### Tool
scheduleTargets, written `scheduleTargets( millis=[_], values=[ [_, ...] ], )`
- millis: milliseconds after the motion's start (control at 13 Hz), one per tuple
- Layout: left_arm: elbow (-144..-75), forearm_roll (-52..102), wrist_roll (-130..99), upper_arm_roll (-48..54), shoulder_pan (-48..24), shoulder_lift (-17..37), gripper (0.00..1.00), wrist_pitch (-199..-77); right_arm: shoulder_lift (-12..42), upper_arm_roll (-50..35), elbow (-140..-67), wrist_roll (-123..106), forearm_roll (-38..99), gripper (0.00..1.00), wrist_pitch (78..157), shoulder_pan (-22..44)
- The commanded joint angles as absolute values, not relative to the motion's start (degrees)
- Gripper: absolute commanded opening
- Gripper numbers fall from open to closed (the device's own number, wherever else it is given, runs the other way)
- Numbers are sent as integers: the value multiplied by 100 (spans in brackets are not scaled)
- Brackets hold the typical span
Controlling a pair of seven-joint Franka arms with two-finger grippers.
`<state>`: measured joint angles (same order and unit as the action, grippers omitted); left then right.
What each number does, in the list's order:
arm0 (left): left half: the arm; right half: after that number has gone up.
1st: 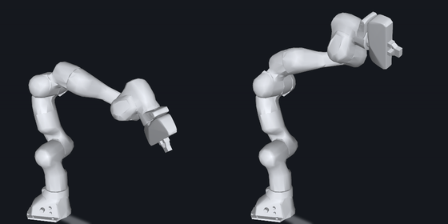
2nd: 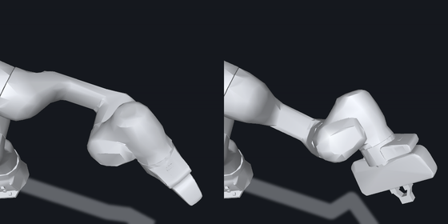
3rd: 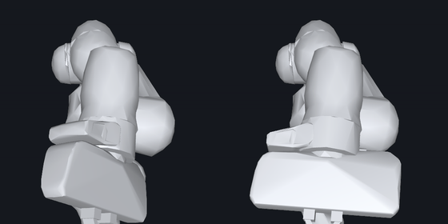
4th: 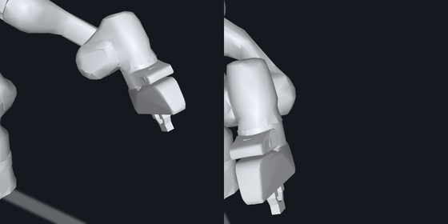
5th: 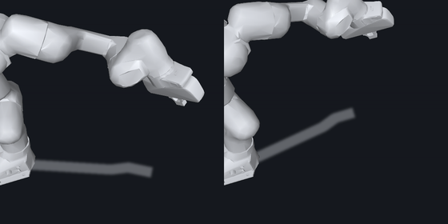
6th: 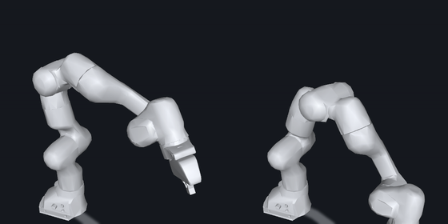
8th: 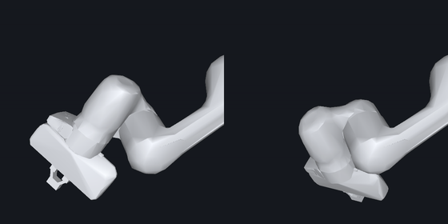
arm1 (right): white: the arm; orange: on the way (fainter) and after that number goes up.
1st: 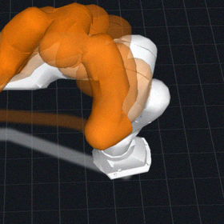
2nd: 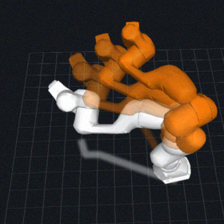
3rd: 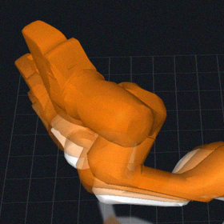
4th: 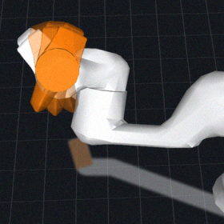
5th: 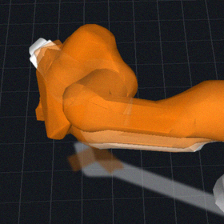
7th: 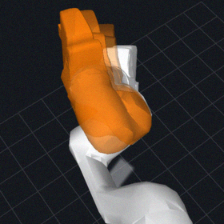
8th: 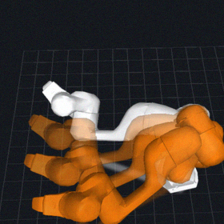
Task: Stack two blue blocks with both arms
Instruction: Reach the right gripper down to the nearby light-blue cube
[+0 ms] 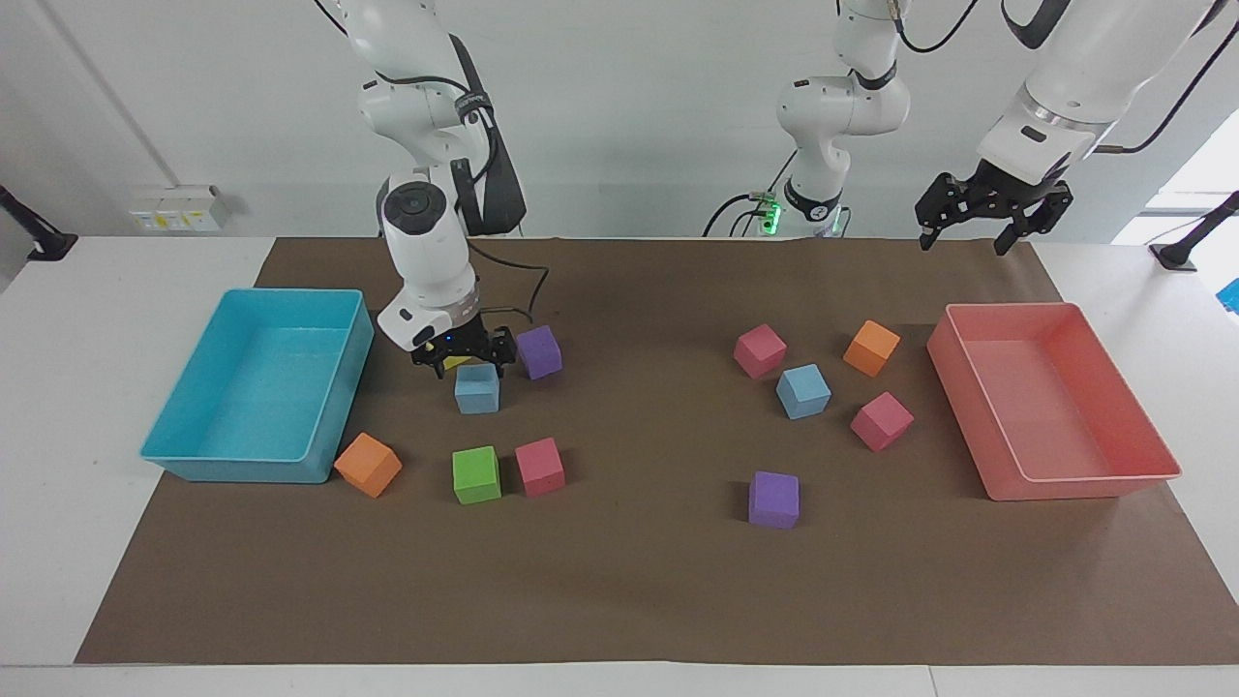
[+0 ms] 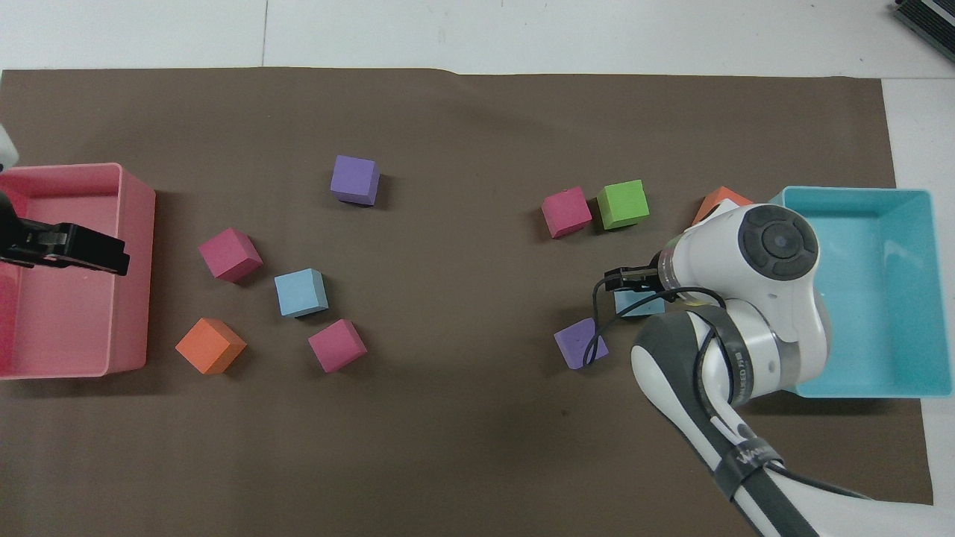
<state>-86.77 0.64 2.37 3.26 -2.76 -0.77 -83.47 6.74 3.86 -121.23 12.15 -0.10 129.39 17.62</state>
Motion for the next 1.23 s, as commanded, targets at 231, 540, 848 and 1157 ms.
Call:
scheduleTargets(
  millis=[231, 540, 848, 1157],
  values=[
    [-8754, 123, 229, 378, -193, -149, 100, -8367, 809, 396, -12541, 510, 141, 100, 13516, 1661],
    [-8754, 123, 229, 378, -193, -141, 100, -8367, 1072, 387, -12647, 554, 149, 100, 13895, 1670],
    [-8754, 123, 229, 378, -193, -149, 100, -8367, 1142, 387, -12709, 501, 149, 100, 13948, 1652],
    [-8754, 123, 229, 378, -193, -149, 100, -8367, 1143, 396, -12709, 466, 149, 38, 13913, 1652]
  ],
)
